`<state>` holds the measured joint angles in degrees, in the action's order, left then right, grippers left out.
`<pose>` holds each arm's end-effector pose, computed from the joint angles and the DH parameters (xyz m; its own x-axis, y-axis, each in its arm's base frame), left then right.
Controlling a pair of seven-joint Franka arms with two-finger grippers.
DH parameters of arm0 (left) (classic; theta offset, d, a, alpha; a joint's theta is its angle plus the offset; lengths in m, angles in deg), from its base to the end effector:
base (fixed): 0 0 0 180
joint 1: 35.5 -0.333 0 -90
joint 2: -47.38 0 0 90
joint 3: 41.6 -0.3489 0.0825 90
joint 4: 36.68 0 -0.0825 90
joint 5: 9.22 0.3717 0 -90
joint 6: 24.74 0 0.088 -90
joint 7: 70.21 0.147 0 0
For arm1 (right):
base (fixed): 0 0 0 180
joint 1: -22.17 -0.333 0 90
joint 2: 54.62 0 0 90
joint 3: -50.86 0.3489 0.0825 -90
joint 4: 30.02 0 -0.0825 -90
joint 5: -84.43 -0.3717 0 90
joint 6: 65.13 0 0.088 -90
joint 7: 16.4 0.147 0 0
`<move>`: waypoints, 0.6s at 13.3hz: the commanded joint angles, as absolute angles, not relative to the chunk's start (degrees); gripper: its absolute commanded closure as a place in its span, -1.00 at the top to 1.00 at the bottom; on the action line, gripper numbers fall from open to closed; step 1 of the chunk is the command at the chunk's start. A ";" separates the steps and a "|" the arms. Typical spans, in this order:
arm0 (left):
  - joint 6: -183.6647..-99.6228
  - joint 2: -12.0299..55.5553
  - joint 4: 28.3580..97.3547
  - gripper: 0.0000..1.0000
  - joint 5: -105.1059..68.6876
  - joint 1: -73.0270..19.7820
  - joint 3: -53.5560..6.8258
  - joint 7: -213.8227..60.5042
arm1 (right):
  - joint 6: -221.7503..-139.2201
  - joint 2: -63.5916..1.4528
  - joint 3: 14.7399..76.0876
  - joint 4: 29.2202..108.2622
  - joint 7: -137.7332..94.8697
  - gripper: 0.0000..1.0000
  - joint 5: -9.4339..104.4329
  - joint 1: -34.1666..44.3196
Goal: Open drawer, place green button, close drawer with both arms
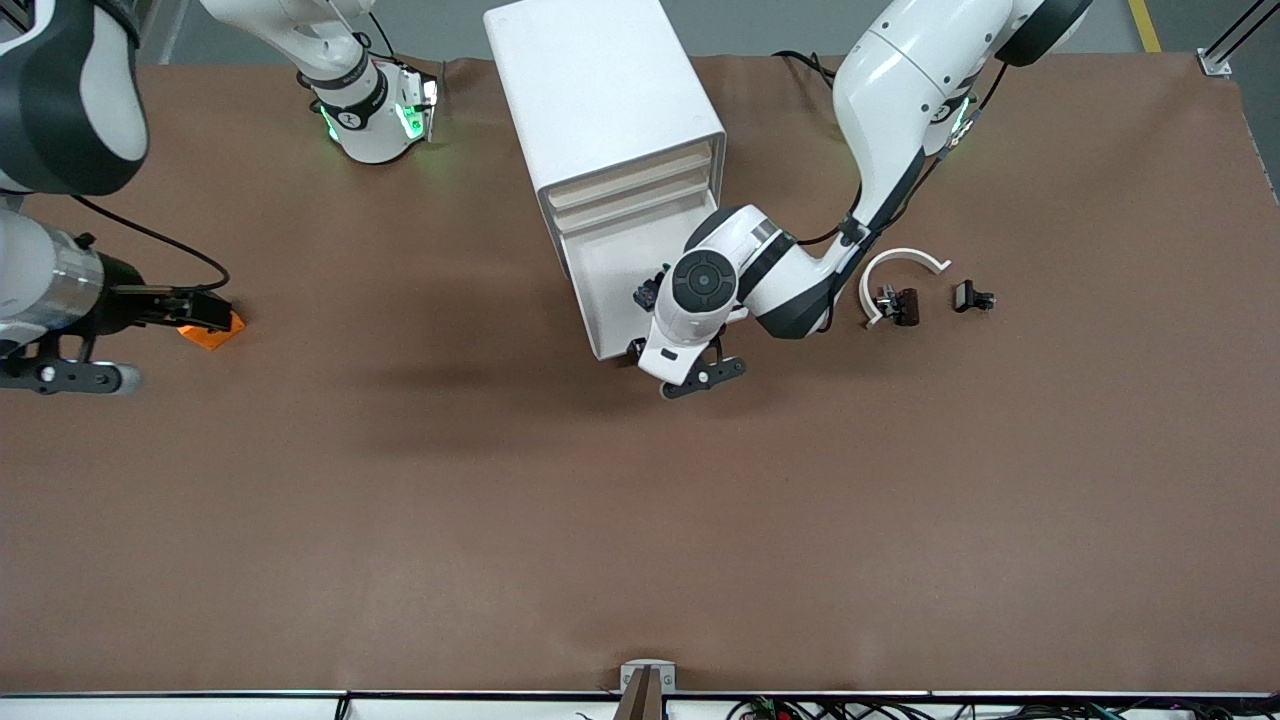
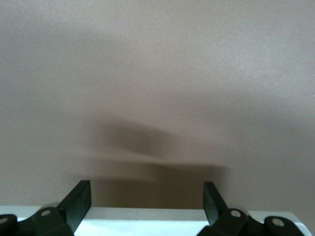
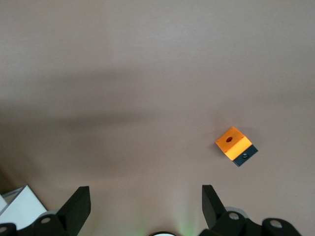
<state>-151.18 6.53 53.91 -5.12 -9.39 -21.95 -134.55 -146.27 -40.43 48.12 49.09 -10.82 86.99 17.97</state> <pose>0.5157 -0.4771 0.2271 0.9255 0.3384 -0.1702 0.3479 -0.9371 0.0284 0.5963 0.0115 0.5501 0.9758 -0.0801 -0.2037 -0.0657 -0.9949 0.0765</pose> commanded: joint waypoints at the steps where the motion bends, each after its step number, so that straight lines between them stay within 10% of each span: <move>1: -152.10 7.92 56.13 1.00 -4.03 -9.31 -20.86 -136.92 | -145.28 -39.86 49.37 47.68 -15.76 1.00 87.95 22.78; 8: -151.57 7.66 57.01 1.00 -4.12 -9.31 -17.09 -142.01 | -144.76 -40.12 49.28 43.56 -16.49 1.00 87.51 26.13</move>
